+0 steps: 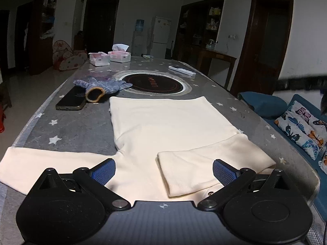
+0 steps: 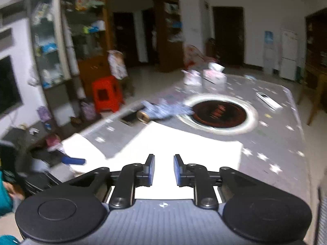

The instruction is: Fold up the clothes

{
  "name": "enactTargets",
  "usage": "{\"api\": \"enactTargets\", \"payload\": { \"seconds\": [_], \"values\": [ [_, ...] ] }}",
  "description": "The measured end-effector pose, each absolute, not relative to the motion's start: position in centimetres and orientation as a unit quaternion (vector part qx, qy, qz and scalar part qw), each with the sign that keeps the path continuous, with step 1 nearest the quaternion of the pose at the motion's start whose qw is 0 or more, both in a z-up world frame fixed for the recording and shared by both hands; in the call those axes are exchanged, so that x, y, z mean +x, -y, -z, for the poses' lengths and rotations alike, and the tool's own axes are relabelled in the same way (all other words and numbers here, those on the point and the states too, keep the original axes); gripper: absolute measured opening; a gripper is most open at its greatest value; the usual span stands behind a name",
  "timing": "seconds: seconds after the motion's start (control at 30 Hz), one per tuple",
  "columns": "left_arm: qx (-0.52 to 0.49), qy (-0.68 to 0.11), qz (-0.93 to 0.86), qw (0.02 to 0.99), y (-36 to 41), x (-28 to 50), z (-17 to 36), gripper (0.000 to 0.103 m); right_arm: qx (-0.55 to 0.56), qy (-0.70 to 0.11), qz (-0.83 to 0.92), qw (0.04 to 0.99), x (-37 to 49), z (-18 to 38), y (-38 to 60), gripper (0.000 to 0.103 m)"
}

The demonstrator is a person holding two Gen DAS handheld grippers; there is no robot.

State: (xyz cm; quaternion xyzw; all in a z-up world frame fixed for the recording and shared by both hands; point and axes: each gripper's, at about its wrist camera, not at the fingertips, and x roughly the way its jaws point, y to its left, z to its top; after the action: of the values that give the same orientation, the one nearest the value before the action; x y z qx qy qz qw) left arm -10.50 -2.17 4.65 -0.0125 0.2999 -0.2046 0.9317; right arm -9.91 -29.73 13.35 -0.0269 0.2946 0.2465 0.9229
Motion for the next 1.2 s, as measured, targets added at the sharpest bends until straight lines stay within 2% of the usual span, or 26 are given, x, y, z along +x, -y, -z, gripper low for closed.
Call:
{"api": "enactTargets", "payload": {
  "seconds": [0.03,0.17,0.33,0.4,0.47,0.57,0.6,0.63,0.73,0.9,1.07,1.1,1.13,1.2],
  "values": [
    [-0.009,-0.301,0.208,0.931,2.4,-10.4,-4.6,0.094,-0.027,-0.306,-0.237,0.922,-9.8,-12.7,30.5,0.023],
    [0.011,-0.310,0.219,0.925,3.8,-9.7,-4.1,0.081,-0.028,-0.345,-0.198,0.917,-9.3,-9.9,33.4,0.026],
    [0.029,-0.333,0.222,0.916,5.1,-8.6,-2.9,0.056,-0.015,-0.383,-0.179,0.906,-9.3,-7.0,35.9,0.031],
    [0.033,-0.341,0.217,0.914,5.5,-8.3,-2.5,0.053,-0.014,-0.392,-0.180,0.902,-9.3,-6.1,36.0,0.033],
    [0.040,-0.346,0.211,0.913,5.8,-8.1,-2.2,0.046,-0.010,-0.397,-0.183,0.899,-9.3,-5.4,36.0,0.033],
    [0.055,-0.340,0.204,0.916,6.1,-8.3,-2.1,0.027,-0.004,-0.403,-0.189,0.895,-9.2,-4.5,35.9,0.036],
    [0.056,-0.338,0.205,0.917,6.1,-8.3,-2.2,0.016,-0.002,-0.404,-0.192,0.894,-9.1,-4.4,35.8,0.036],
    [0.057,-0.337,0.207,0.917,6.1,-8.3,-2.4,0.011,-0.003,-0.403,-0.194,0.894,-9.1,-4.3,35.7,0.036],
    [0.062,-0.323,0.205,0.922,6.1,-8.3,-3.2,0.007,-0.006,-0.396,-0.199,0.897,-9.0,-4.5,35.1,0.037],
    [0.064,-0.307,0.195,0.929,5.5,-8.1,-4.0,0.007,-0.016,-0.374,-0.218,0.901,-8.7,-4.8,33.6,0.037],
    [0.063,-0.321,0.177,0.928,4.7,-8.1,-3.3,0.016,-0.026,-0.372,-0.239,0.896,-8.1,-3.9,31.6,0.037],
    [0.060,-0.325,0.174,0.928,4.5,-8.1,-3.2,0.025,-0.030,-0.375,-0.241,0.894,-7.9,-3.5,31.2,0.037],
    [0.058,-0.328,0.171,0.927,4.2,-8.2,-3.1,0.050,-0.033,-0.379,-0.243,0.892,-7.8,-3.2,30.9,0.037],
    [0.051,-0.321,0.157,0.933,3.7,-8.5,-3.1,0.073,-0.056,-0.380,-0.240,0.891,-7.8,-2.5,30.4,0.037]
  ]
}}
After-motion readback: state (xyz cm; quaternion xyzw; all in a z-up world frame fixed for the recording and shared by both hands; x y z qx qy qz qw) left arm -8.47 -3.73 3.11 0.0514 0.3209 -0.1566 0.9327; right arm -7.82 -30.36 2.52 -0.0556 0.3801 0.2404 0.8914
